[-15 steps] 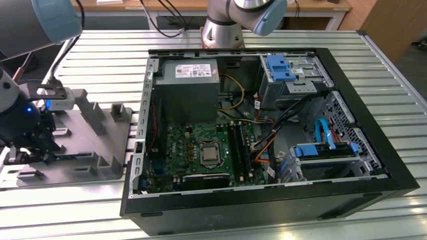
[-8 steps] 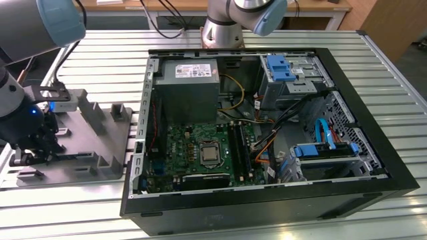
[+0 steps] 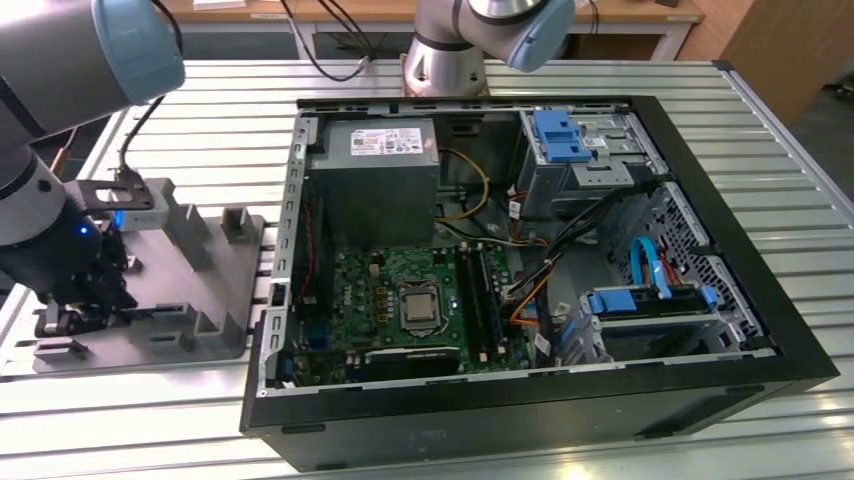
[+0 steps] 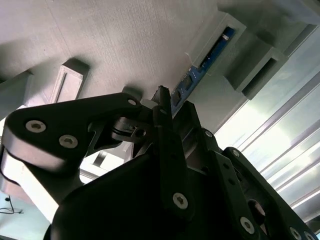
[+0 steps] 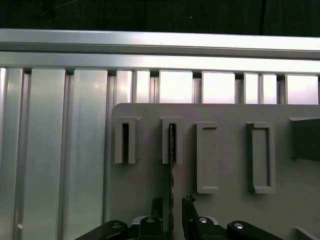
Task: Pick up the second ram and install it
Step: 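Pick up the second ram and move it above second insertion slot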
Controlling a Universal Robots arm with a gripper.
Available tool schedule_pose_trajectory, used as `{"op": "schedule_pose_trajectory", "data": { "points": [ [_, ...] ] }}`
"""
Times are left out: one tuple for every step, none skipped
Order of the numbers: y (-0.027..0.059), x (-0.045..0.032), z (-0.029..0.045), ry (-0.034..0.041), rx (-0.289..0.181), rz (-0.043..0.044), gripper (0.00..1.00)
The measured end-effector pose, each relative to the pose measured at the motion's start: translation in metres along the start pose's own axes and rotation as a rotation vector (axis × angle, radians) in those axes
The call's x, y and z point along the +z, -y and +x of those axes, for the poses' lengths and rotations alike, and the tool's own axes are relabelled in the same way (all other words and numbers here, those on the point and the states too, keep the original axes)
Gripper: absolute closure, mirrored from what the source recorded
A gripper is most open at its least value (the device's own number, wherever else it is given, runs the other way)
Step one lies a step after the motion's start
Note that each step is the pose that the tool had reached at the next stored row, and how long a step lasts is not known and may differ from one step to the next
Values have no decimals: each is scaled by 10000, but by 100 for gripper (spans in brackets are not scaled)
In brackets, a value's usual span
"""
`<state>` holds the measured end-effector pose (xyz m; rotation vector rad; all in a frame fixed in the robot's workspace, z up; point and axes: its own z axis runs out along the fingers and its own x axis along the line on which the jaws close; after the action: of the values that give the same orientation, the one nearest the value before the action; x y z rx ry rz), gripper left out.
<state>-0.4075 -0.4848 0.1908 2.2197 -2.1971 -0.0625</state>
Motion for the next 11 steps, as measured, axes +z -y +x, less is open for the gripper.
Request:
{"op": "schedule_pose_trajectory", "data": {
  "points": [
    [7, 6, 0, 1, 0, 0, 71],
    [11, 10, 0, 0, 1, -2, 71],
    [12, 15, 0, -1, 2, -3, 71],
    [13, 17, 0, 0, 2, -4, 71],
    [13, 18, 0, 8, 0, -4, 71],
    [14, 18, 0, 11, -1, -3, 71],
    [14, 18, 0, 16, 0, -3, 71],
    [14, 19, 0, 21, 0, -1, 71],
    [14, 19, 0, 24, -1, -2, 71],
    [14, 18, 0, 28, -1, -2, 71],
    [14, 19, 0, 32, -1, -2, 71]
  ]
}}
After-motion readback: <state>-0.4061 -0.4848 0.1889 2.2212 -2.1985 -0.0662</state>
